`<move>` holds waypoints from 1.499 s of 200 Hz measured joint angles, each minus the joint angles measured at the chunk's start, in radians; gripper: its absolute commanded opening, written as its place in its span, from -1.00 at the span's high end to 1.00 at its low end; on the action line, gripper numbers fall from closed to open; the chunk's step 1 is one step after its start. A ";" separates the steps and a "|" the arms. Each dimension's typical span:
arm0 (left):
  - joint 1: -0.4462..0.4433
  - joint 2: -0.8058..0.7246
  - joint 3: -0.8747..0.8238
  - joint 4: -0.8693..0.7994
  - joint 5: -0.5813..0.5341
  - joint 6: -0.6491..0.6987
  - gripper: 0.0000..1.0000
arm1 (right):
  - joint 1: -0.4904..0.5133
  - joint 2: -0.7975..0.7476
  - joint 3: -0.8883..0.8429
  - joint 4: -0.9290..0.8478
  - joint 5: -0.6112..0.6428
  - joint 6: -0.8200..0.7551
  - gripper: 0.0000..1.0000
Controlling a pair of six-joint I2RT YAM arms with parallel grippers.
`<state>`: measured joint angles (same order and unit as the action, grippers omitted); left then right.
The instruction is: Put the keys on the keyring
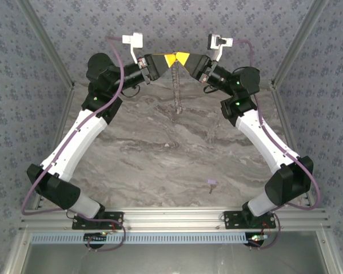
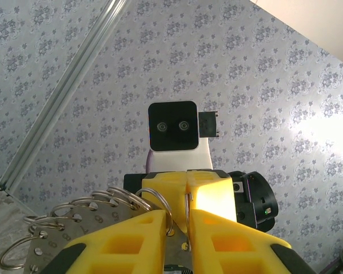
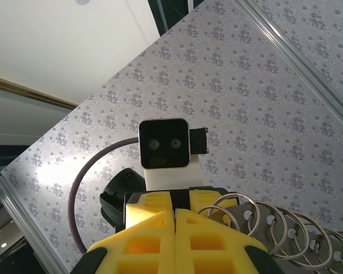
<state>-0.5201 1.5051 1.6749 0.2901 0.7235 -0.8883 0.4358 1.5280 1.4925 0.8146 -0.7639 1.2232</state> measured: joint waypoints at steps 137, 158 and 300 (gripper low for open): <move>-0.004 -0.066 -0.078 -0.094 -0.058 0.177 1.00 | -0.122 -0.129 -0.163 -0.093 0.029 -0.005 -0.03; -0.004 -0.108 -0.126 -0.112 -0.094 0.235 1.00 | -0.158 -0.218 -0.226 -0.190 0.051 -0.034 -0.03; -0.004 -0.231 -0.249 -0.453 -0.253 0.473 1.00 | -0.056 -0.437 -0.624 -1.467 0.566 -0.372 0.03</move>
<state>-0.5240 1.2739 1.4258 -0.1627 0.4706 -0.4149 0.3801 1.0912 0.8688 -0.6521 -0.1978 0.8516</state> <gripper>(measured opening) 0.041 0.487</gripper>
